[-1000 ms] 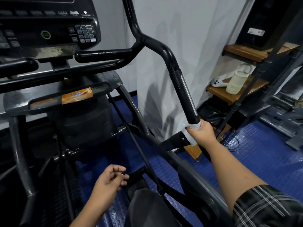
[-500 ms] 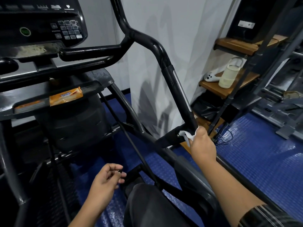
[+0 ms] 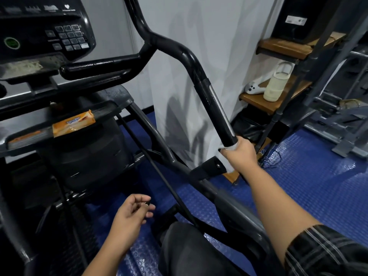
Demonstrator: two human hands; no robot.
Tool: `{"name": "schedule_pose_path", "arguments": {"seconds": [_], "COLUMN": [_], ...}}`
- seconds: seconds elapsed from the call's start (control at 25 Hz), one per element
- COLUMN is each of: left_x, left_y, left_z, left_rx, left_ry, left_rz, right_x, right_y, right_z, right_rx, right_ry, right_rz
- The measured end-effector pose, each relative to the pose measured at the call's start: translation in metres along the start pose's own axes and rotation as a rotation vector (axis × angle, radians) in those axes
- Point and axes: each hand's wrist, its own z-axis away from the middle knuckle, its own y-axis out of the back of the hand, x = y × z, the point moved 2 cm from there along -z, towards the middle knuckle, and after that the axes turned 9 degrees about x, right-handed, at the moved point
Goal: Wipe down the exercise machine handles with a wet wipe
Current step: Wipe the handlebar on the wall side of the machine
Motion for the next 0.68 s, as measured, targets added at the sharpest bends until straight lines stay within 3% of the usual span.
{"name": "schedule_pose_path", "arguments": {"seconds": [0.08, 0.16, 0.24, 0.32, 0.4, 0.68], "left_x": [0.004, 0.011, 0.021, 0.034, 0.045, 0.076], "left_y": [-0.001, -0.004, -0.010, -0.015, -0.019, -0.027], "left_z": [-0.005, -0.009, -0.012, -0.017, -0.024, -0.041], "left_rx": [-0.013, -0.023, -0.035, -0.059, -0.074, -0.099], "left_ry": [-0.001, -0.005, -0.019, -0.037, -0.051, -0.064], "left_rz": [-0.006, -0.004, -0.004, -0.007, -0.012, -0.031], "right_x": [0.003, 0.002, -0.002, -0.004, -0.005, 0.007], "right_y": [0.005, 0.009, 0.007, 0.002, 0.000, 0.011], "right_z": [-0.017, -0.021, -0.012, 0.008, 0.024, 0.025], "right_rx": [-0.320, -0.444, -0.266, 0.068, 0.223, 0.010], "right_ry": [-0.051, -0.075, -0.079, 0.012, 0.110, 0.216], "right_rz": [-0.170, -0.219, -0.169, 0.054, 0.249, 0.203]}}
